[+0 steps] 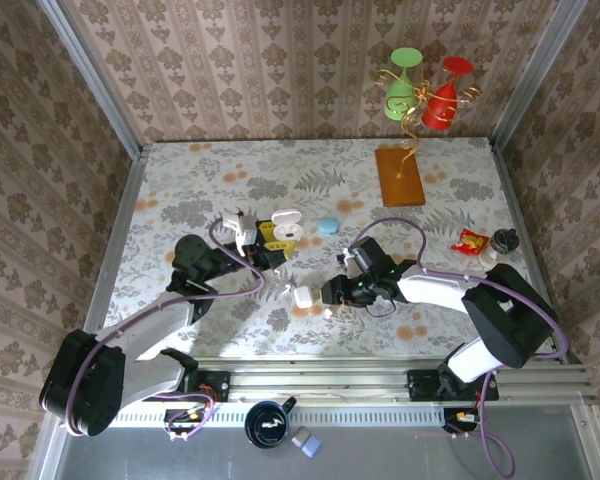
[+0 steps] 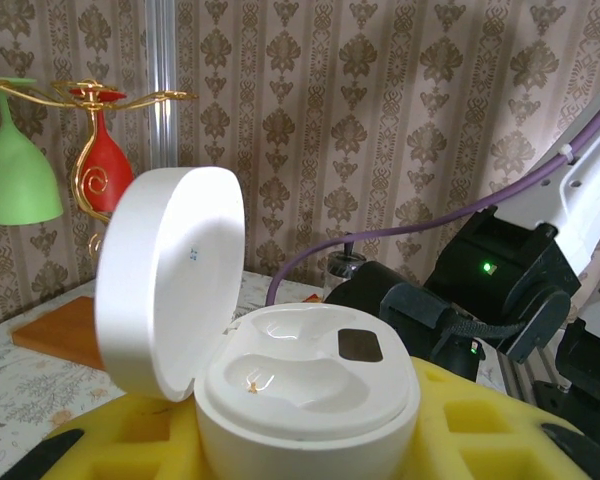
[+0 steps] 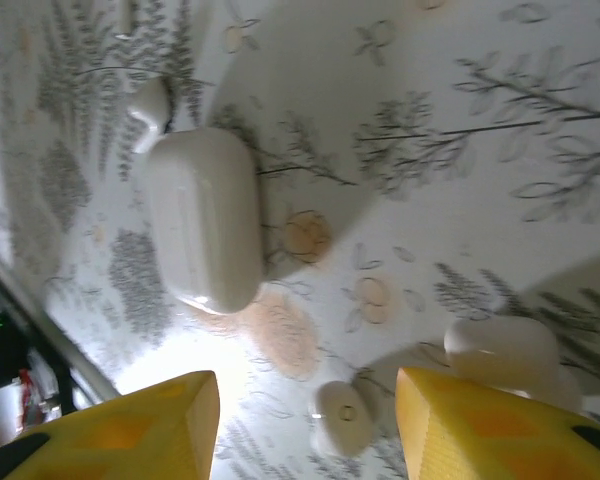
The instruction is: Insert the wireless bluetooth earbuds into the charging case
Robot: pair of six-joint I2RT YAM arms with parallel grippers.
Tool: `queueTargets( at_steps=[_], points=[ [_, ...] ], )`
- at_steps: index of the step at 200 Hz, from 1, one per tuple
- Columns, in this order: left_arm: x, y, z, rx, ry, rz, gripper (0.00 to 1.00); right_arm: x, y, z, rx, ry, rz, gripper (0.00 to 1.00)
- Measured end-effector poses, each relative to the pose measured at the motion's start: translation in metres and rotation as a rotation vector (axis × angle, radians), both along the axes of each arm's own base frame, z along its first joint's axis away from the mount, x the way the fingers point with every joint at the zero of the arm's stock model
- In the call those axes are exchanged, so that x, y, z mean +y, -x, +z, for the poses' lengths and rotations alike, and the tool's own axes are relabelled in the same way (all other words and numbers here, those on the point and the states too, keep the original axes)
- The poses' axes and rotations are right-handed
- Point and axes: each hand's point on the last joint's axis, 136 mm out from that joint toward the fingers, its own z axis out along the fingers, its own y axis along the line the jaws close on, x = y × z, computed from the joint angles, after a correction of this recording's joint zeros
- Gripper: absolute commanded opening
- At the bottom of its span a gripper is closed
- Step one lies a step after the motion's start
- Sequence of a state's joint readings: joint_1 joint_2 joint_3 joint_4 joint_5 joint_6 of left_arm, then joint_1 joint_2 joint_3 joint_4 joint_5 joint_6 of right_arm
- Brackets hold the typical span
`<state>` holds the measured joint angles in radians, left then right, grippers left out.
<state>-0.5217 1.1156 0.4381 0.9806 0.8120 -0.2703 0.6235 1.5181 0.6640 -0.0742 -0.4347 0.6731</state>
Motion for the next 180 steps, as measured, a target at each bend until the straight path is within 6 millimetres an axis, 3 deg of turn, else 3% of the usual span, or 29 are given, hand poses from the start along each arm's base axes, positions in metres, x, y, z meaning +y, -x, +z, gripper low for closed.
queueTargets(
  at_steps=[42,71,104,180],
  points=[
    [-0.001,0.0,0.0,0.008,0.001,-0.004,0.24,-0.005,-0.014,0.008,-0.037,0.029,-0.026,0.51],
    [0.001,0.002,0.002,0.005,0.0,0.004,0.24,0.005,-0.008,0.022,-0.063,-0.001,0.007,0.53],
    [0.006,0.008,0.008,-0.024,-0.011,0.015,0.24,0.013,0.001,0.022,-0.063,-0.006,0.04,0.53],
    [0.005,0.008,0.001,-0.021,-0.038,0.018,0.24,0.019,0.007,-0.007,0.015,0.011,0.066,0.5]
  ],
)
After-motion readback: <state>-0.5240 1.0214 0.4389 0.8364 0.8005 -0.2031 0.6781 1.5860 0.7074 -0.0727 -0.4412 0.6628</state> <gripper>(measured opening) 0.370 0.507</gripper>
